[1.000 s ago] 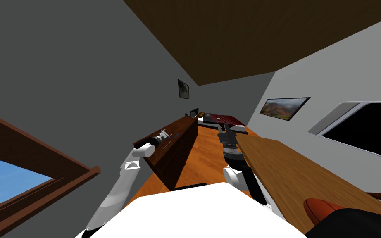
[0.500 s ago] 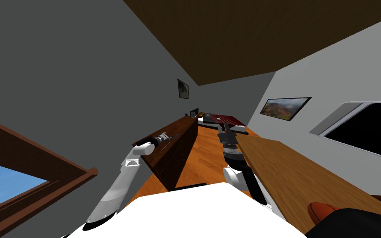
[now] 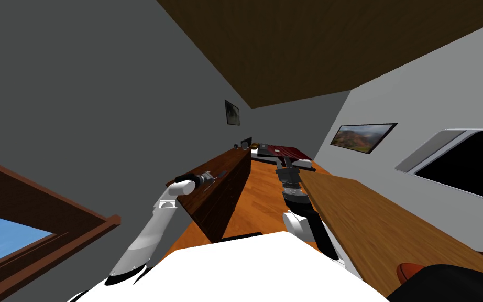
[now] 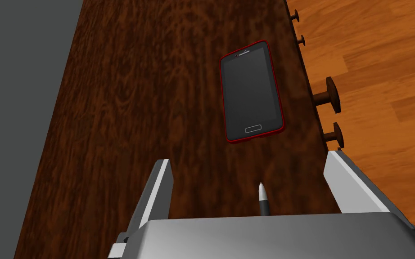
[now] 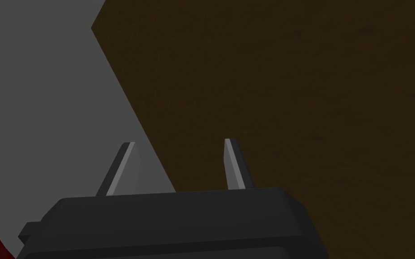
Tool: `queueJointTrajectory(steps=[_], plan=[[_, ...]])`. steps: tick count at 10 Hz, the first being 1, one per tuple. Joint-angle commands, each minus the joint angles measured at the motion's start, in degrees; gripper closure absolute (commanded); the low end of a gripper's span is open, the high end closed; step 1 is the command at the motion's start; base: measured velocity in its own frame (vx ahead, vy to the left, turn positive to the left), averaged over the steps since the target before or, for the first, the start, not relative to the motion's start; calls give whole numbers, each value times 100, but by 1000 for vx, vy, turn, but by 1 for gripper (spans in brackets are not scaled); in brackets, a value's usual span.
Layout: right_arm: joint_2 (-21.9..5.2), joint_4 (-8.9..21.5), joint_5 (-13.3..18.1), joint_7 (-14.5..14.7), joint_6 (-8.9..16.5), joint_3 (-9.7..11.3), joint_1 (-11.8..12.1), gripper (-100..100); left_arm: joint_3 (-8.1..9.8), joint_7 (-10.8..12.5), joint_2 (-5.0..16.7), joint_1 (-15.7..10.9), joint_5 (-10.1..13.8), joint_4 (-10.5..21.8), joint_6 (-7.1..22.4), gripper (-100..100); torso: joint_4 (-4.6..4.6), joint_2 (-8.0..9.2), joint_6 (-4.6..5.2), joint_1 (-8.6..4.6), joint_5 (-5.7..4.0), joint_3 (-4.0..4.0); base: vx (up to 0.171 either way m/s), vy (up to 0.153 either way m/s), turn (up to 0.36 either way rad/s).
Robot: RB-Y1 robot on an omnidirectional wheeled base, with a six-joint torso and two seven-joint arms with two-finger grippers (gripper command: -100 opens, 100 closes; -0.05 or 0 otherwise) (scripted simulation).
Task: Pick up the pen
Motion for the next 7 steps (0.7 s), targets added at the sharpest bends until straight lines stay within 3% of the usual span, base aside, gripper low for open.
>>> queueJointTrajectory(steps=[1, 7], plan=[[0, 0, 0, 0, 0, 0, 0, 0, -1, 181, 105, -59, 78, 162, 286, -100, 0, 0, 0, 0, 0, 0, 28, -9, 1], [0, 0, 0, 0, 0, 0, 0, 0, -3, 570, 374, -185, 276, 576, 1199, -100, 0, 2, 0, 1, 0, 1, 24, -8, 2]])
